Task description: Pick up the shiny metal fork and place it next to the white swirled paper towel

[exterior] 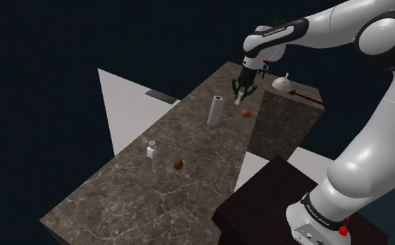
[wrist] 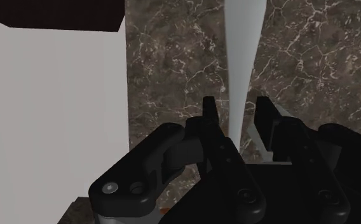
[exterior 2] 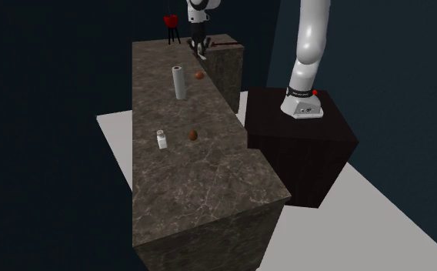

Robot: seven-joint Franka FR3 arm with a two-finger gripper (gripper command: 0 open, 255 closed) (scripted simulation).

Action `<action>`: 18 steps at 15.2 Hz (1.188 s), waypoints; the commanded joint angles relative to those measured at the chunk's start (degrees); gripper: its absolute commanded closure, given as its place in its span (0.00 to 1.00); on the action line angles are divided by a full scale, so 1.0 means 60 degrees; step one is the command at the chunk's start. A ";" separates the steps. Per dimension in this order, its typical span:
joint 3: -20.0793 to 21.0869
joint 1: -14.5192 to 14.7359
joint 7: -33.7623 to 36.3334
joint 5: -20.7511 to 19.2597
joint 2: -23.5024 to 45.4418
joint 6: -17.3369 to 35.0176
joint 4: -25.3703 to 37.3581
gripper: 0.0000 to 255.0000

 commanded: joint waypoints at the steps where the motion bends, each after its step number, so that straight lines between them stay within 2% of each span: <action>1: -0.0127 -0.0188 -0.0306 -0.0011 0.0389 -0.0141 0.0499 1.00; 10: -0.0617 -0.1188 -0.1642 0.0018 0.2459 -0.1327 0.3613 1.00; 18: -0.0594 -0.1188 -0.1731 0.0070 0.2819 -0.0477 0.3119 1.00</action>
